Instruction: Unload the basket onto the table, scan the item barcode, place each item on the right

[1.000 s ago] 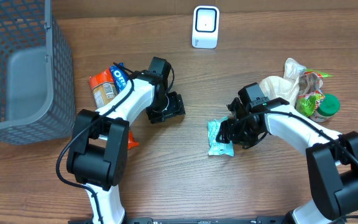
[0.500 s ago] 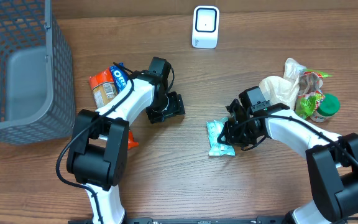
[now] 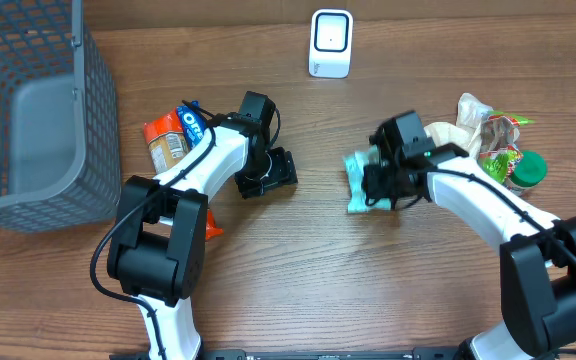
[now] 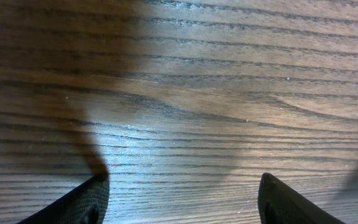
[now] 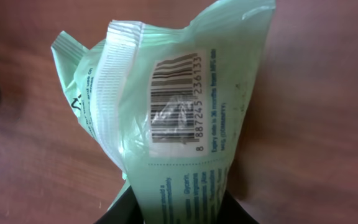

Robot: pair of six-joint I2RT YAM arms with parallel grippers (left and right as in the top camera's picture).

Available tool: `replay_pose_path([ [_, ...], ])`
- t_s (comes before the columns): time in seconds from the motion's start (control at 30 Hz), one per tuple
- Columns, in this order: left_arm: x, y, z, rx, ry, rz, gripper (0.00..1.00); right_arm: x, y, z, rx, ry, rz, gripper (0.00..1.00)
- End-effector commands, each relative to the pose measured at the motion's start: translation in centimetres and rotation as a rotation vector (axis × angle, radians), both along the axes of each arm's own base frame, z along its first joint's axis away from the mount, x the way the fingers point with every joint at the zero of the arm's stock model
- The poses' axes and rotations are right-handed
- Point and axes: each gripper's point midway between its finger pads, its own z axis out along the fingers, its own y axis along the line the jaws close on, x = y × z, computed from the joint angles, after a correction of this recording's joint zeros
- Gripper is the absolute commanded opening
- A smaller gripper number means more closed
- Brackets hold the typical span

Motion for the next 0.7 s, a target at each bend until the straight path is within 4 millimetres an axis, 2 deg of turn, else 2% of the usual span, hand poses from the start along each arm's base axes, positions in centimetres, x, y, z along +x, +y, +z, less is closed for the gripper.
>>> replay_pose_path([
  [0.0, -0.7, 1.9, -2.5, 0.088, 0.036, 0.008, 0.7, 3.4, -0.8, 3.1, -0.115, -0.165, 0.075, 0.23],
  [0.13, -0.6, 1.9, -2.5, 0.087, 0.031, 0.009, 0.7, 4.8, -0.7, 5.6, -0.23, -0.285, 0.159, 0.23],
  [0.23, -0.6, 1.9, -2.5, 0.086, 0.028, 0.009, 0.7, 5.0, 0.0, 7.2, -0.331, -0.37, 0.239, 0.23],
  [0.3, -0.6, 1.9, -2.5, 0.085, 0.028, 0.009, 0.7, 4.9, 0.7, 8.0, -0.37, -0.412, 0.282, 0.19],
  [0.4, -0.6, 1.9, -2.5, 0.086, 0.028, 0.009, 0.7, 4.6, 2.3, 9.2, -0.386, -0.468, 0.334, 0.13],
  [0.53, -0.6, 1.9, -2.5, 0.086, 0.029, 0.008, 0.68, 4.2, 3.7, 10.4, -0.374, -0.516, 0.372, 0.13],
  [0.67, -0.6, 1.9, -2.5, 0.087, 0.029, 0.008, 0.68, 3.2, 4.4, 10.4, -0.346, -0.498, 0.406, 0.12],
])
